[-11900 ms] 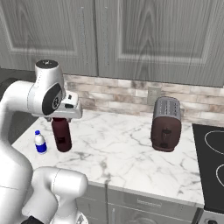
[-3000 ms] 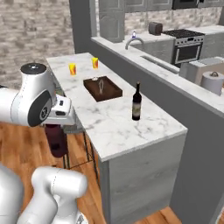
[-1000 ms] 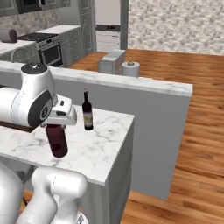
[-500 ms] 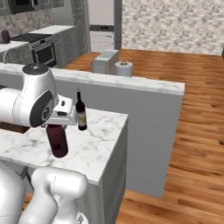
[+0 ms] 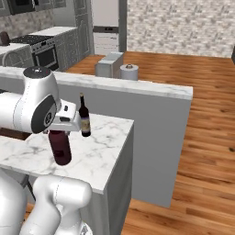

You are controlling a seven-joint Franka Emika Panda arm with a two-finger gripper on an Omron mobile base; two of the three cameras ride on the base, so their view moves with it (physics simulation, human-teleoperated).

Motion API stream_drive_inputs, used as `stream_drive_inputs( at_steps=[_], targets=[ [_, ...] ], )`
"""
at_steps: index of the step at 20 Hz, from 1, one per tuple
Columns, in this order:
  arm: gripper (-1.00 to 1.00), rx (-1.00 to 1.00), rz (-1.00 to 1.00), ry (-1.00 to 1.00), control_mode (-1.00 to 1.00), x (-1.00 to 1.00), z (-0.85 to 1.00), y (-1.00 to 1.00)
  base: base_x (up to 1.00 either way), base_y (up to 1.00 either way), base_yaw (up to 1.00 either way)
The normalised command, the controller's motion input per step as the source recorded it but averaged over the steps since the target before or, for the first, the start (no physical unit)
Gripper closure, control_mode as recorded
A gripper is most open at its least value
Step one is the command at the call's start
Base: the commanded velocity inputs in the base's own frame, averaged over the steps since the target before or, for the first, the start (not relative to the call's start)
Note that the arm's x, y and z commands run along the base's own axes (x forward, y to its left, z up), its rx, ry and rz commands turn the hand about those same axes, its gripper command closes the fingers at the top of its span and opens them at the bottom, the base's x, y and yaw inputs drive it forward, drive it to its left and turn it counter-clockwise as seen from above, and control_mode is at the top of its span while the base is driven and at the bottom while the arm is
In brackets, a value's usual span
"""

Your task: Place the drinks on the dining counter in a tight cluster.

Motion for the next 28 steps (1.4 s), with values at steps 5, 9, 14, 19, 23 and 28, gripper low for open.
stream_drive_inputs(
  at_steps=[5, 9, 14, 19, 23, 28],
  targets=[
    [1.0, 0.0, 0.0, 0.0, 1.0, 0.0, 0.0, 0.0, 0.0, 0.0, 0.0],
    [1.0, 0.0, 0.0, 0.01, -1.0, 0.04, 0.0, 0.0, 0.0, 0.0, 0.0],
    [1.0, -0.12, 0.0, 0.25, -1.0, 0.42, 0.12, 0.22, 0.0, 0.0, 0.0],
    [1.0, -0.18, 0.0, 0.24, -1.0, 0.71, 0.08, 0.23, 0.0, 0.0, 0.0],
    [1.0, -0.02, 0.0, -0.04, -1.0, 0.54, -0.13, 0.01, 0.0, 0.0, 0.0],
    [1.0, 0.01, 0.0, -0.02, -1.0, 0.55, -0.32, 0.0, 0.0, 0.0, 0.0]
  ],
)
